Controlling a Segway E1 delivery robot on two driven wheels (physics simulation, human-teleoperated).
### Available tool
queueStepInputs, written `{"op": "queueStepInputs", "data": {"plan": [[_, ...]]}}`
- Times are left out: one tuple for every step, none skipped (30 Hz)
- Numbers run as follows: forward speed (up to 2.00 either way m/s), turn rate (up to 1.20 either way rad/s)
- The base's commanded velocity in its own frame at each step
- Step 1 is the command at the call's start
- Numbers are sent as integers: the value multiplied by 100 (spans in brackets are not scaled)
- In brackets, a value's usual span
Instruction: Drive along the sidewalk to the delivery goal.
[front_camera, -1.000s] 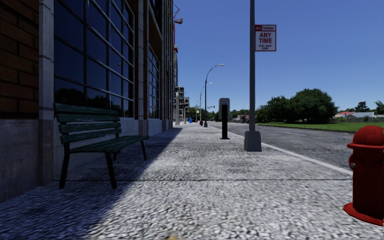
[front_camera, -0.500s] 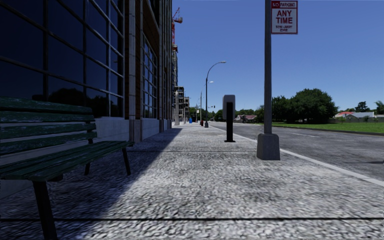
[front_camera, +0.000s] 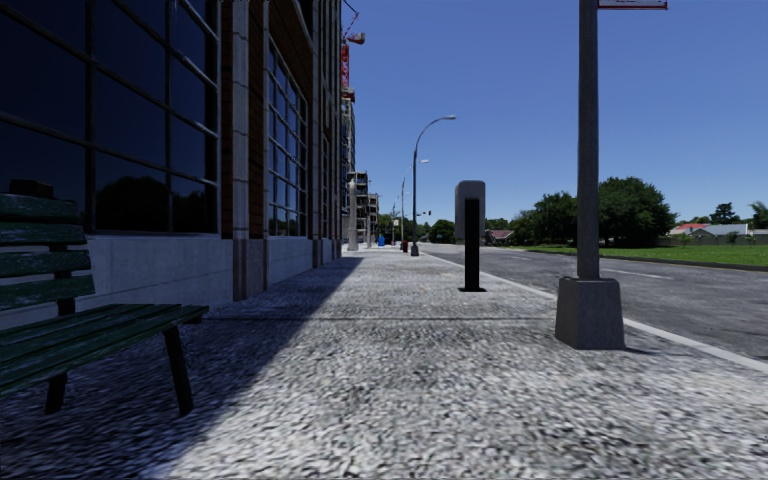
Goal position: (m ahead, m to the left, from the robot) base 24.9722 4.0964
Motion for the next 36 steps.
{"op": "queueStepInputs", "data": {"plan": [[200, 0], [200, 0], [200, 0], [200, 0], [200, 0], [200, 0], [200, 0], [200, 0], [200, 0], [200, 0], [200, 0], [200, 0], [200, 0], [200, 0], [200, 0], [200, 0], [200, 0], [200, 0], [200, 0], [200, 0], [200, 0], [200, 0], [200, 0], [200, 0], [200, 0], [200, 0], [200, 0], [200, 0], [200, 0], [200, 0], [200, 0], [200, 0], [200, 0], [200, 0], [200, 0], [200, 0]]}}
